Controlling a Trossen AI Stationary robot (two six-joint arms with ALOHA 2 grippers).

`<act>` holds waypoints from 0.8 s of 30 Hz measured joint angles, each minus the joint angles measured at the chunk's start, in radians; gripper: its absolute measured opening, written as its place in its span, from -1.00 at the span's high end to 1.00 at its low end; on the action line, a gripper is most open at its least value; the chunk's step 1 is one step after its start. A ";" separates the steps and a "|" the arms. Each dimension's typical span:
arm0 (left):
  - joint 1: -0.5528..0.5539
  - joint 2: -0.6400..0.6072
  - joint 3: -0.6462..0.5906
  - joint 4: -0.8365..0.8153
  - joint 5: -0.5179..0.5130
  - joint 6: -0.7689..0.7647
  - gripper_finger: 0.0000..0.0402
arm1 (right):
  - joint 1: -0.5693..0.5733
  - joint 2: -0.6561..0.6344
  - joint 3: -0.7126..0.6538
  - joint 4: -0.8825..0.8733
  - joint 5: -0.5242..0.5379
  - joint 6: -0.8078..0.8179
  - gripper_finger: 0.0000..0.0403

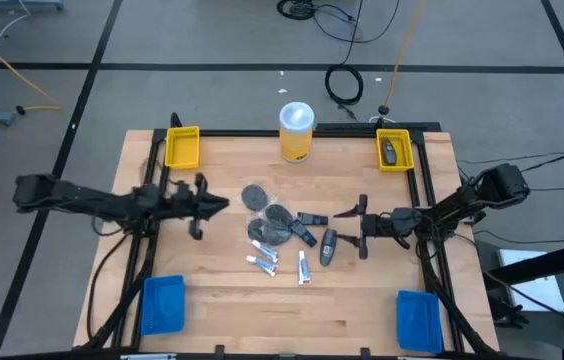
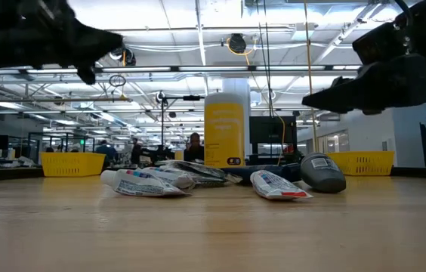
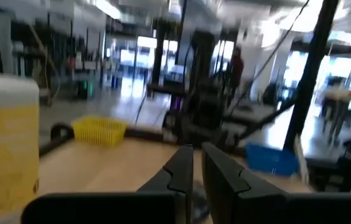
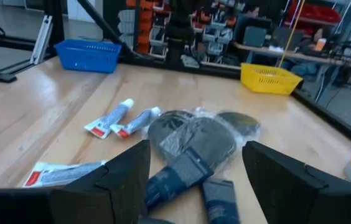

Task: Pick & Place Travel size toiletries
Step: Put the black hairbrush into the left blue bin

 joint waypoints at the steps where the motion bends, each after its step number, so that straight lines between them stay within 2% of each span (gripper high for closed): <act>1: 0.000 0.052 0.023 -0.002 -0.005 0.012 0.84 | -0.003 0.000 0.000 0.005 0.000 -0.002 -0.24; 4: 0.001 0.196 0.107 -0.007 -0.116 0.059 0.84 | -0.013 0.000 0.000 0.026 0.000 -0.003 -0.24; 6: 0.001 0.285 0.170 -0.040 -0.154 0.087 0.84 | -0.014 0.000 0.000 0.037 0.003 -0.003 -0.24; 10: 0.000 0.429 0.323 -0.227 -0.142 0.213 0.84 | -0.014 0.000 0.000 0.039 0.010 0.002 -0.24; 15: -0.014 0.578 0.533 -0.514 -0.120 0.313 0.77 | -0.014 0.000 0.000 0.036 0.078 0.005 -0.24; 19: -0.039 0.681 0.690 -0.750 -0.108 0.338 0.52 | -0.014 0.000 0.000 0.031 0.080 0.000 -0.24; 24: -0.071 0.804 0.841 -0.996 -0.116 0.408 0.05 | -0.014 0.000 0.000 0.030 0.078 -0.002 -0.24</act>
